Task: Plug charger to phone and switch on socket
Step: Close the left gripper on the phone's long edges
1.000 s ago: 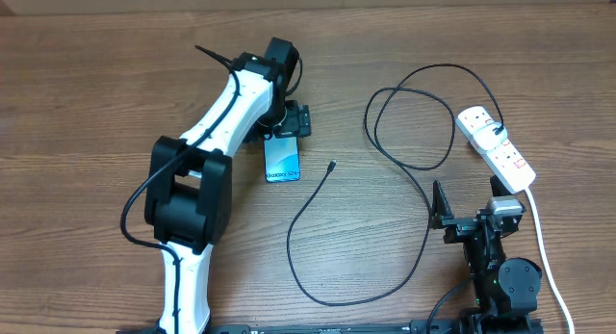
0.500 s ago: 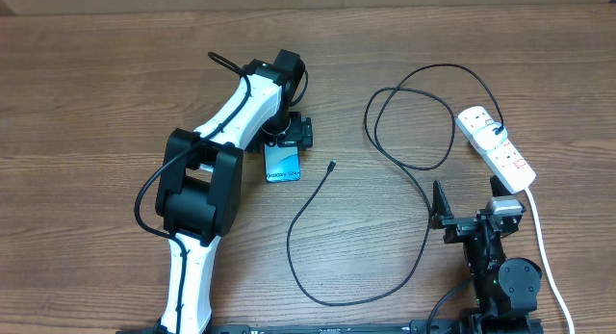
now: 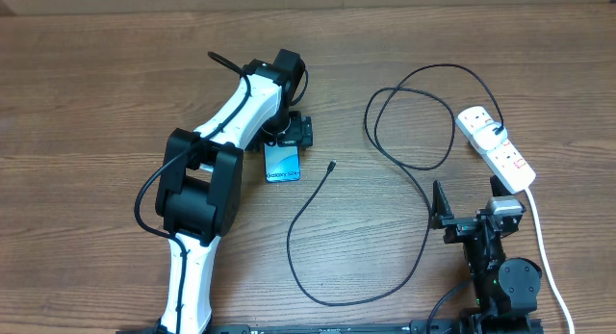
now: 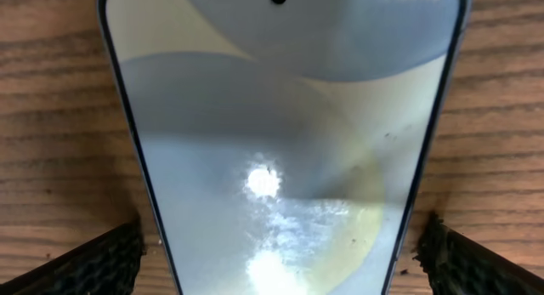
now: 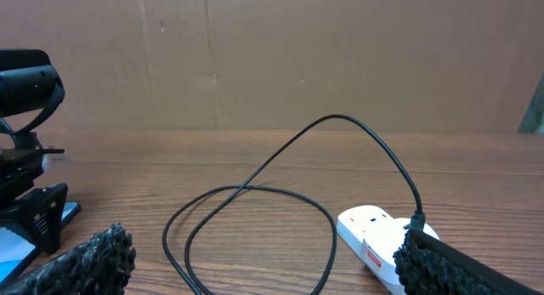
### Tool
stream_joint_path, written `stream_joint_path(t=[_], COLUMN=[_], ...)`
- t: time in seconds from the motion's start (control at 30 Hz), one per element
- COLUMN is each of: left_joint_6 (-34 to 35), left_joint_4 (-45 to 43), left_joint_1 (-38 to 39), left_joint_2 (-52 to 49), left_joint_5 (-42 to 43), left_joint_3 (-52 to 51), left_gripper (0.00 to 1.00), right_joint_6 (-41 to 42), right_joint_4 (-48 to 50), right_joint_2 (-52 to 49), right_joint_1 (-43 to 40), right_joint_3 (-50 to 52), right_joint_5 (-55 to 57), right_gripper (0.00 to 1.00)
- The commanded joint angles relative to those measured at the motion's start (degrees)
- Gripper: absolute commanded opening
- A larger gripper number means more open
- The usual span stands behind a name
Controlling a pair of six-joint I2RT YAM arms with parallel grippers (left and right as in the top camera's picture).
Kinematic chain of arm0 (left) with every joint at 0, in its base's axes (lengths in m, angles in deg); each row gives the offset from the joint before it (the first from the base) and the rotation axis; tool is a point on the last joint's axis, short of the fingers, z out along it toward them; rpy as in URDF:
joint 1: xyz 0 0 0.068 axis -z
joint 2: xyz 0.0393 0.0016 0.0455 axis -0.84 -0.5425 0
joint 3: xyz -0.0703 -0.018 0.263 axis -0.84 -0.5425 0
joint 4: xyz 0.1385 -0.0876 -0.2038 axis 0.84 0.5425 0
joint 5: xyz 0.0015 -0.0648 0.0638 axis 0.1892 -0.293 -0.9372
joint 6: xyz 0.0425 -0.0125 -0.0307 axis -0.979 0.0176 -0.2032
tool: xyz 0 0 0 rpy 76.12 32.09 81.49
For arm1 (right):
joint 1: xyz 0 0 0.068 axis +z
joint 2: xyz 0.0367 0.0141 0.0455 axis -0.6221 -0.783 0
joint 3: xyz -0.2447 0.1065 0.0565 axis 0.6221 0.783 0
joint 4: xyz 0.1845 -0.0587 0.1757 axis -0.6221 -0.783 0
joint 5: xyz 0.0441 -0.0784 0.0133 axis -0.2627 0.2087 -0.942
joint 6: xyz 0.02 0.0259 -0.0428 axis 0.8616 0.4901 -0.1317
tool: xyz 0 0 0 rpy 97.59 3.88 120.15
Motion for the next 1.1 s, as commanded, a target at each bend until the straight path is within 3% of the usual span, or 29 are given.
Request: stream_joint_path(t=[0.0,0.4,0.63,0.73,1.07], left_joint_6=[-0.2,-0.2,-0.2,-0.2,-0.2], left_joint_4=[0.6,1.2,0.9,1.0,1.0], left_joint_1=[-0.3,-0.3,-0.3,-0.3,-0.3], left_joint_2=[-0.7,-0.7,-0.7,-0.7,-0.7], left_joint_5=[-1.2,-1.2,-1.2,-1.2,-1.2], left_joint_3=[0.9,0.9,0.9,0.9,0.9], left_gripper=[1.0,0.96,0.86,0.76,0.77], right_joint_6=[0.0,0.0,-0.1,-0.1,0.0], right_joint_4=[0.3,0.3,0.3,0.3,0.3], right_joint_2=[0.6,0.6,0.6,0.6,0.6], right_joint_1=[0.3,0.3,0.3,0.3,0.3], right_joint_3=[0.6,0.6,0.6,0.6,0.6], right_joint_5=[0.3,0.3,0.3,0.3,0.3], right_gripper=[1.0,1.0,1.0,1.0,1.0])
